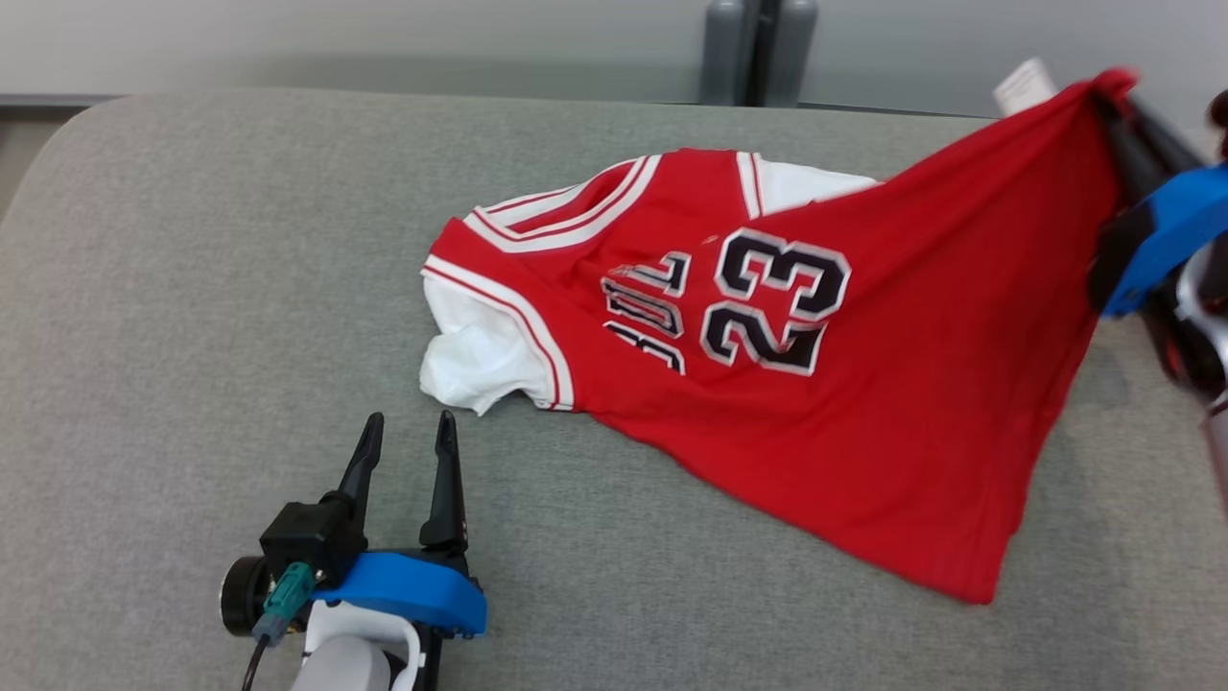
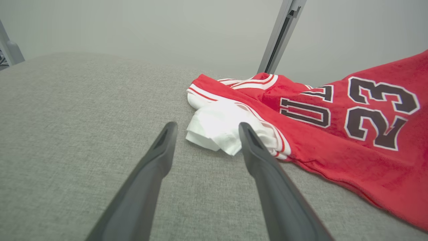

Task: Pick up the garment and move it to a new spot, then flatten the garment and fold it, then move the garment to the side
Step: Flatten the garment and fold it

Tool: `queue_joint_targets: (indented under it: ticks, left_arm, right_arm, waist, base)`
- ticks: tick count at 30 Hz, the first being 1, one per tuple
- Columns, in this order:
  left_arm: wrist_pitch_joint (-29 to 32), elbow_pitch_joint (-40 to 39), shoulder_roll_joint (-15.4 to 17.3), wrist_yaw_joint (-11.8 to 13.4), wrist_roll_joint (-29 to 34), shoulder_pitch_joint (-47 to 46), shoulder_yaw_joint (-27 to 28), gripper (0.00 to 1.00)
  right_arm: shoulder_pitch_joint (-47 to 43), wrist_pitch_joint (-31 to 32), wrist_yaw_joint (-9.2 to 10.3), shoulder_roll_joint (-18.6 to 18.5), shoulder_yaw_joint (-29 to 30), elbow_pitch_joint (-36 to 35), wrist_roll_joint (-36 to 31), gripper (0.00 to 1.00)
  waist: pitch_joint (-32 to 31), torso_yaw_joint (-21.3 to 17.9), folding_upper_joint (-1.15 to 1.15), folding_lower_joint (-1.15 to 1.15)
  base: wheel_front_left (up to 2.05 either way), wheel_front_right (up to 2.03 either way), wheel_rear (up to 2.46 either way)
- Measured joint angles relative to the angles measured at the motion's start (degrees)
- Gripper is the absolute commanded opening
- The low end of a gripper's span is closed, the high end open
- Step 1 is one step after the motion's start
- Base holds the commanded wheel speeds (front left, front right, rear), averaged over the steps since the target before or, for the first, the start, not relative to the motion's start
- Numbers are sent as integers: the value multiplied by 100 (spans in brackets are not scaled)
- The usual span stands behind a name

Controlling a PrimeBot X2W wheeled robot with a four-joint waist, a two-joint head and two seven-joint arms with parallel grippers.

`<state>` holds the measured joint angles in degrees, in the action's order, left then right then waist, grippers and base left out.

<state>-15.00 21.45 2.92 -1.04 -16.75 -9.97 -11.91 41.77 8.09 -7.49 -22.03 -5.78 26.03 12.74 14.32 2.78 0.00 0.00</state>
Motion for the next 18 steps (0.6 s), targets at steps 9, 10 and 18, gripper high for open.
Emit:
queue_joint_targets:
  ticks: [9,10,18]
  left_arm:
    - [0,-25,1,0,-93,-175,-366,100]
    - [0,-37,1,2,-102,-194,-394,100]
    - [0,-126,1,49,-193,-260,-610,100]
  right_arm:
    - [1348,-272,0,-399,244,1141,-987,0]
    - [1457,-322,-1,-405,245,1261,-1103,0]
    - [1906,-1104,0,-155,751,2124,-1936,100]
  waist:
    - [264,554,0,0]
    - [304,612,0,0]
    - [573,900,0,0]
  base:
    - [0,0,0]
    - [0,0,0]
    - [0,0,0]
